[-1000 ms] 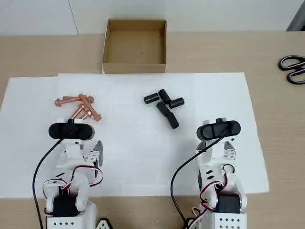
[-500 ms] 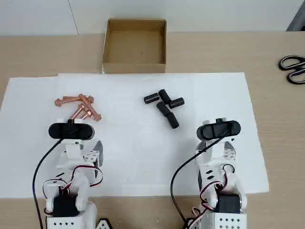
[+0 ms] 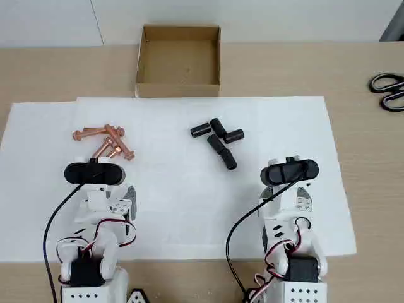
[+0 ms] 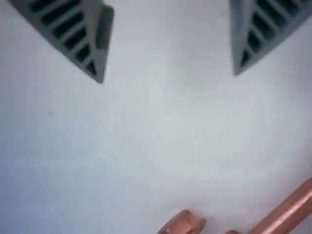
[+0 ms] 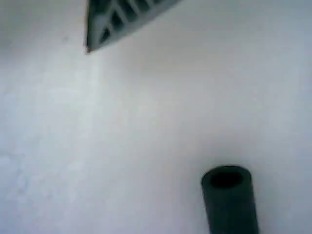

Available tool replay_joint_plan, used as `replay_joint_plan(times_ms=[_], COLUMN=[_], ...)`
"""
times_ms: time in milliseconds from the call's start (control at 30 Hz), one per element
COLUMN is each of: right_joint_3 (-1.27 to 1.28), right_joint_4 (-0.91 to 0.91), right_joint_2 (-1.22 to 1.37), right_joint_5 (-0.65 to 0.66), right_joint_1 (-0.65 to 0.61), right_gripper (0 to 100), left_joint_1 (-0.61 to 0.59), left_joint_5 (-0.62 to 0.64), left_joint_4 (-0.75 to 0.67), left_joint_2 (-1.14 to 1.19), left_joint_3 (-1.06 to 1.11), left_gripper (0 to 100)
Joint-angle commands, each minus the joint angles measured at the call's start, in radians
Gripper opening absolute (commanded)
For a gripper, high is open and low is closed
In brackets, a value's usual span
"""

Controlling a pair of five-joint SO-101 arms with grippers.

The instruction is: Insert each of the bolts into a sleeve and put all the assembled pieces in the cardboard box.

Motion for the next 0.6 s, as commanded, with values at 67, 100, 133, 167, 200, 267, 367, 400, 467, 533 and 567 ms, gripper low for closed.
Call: replay_joint_plan(times_ms=[67,100,133,167,200,267,367,400,467,533,567], right_joint_3=[0.011,0.011,0.011,0.011,0.011,0.011,0.011,0.011,0.011,0.011,0.011], right_joint_4=[-0.019,-0.019,-0.019,-0.019,-0.019,-0.019,-0.019,-0.019,-0.019,-0.033,-0.039], right_joint_2=[-0.008,-0.008,-0.008,-0.008,-0.008,-0.008,-0.008,-0.008,-0.008,-0.008,-0.008], right_joint_5=[0.005,0.005,0.005,0.005,0.005,0.005,0.005,0.005,0.005,0.009,0.011], right_joint_1=[0.007,0.007,0.007,0.007,0.007,0.007,0.007,0.007,0.007,0.007,0.012], right_gripper=[22.4,22.4,22.4,22.4,22.4,22.4,22.4,22.4,22.4,22.4,22.4], left_joint_1=[0.021,0.021,0.021,0.026,0.028,0.029,0.029,0.031,0.031,0.031,0.031], left_joint_5=[-0.005,-0.005,-0.005,-0.006,-0.006,-0.006,-0.006,-0.006,-0.006,-0.006,-0.006], left_joint_4=[-0.026,-0.026,-0.026,-0.026,-0.026,-0.026,-0.026,-0.026,-0.026,-0.026,-0.026], left_joint_2=[-0.012,-0.012,-0.012,-0.012,-0.012,-0.012,-0.012,-0.012,-0.012,-0.012,-0.012], left_joint_3=[-0.004,-0.004,-0.004,-0.004,-0.004,-0.004,-0.004,-0.004,-0.004,-0.004,-0.004], left_gripper=[16,16,16,16,16,16,16,16,16,16,16])
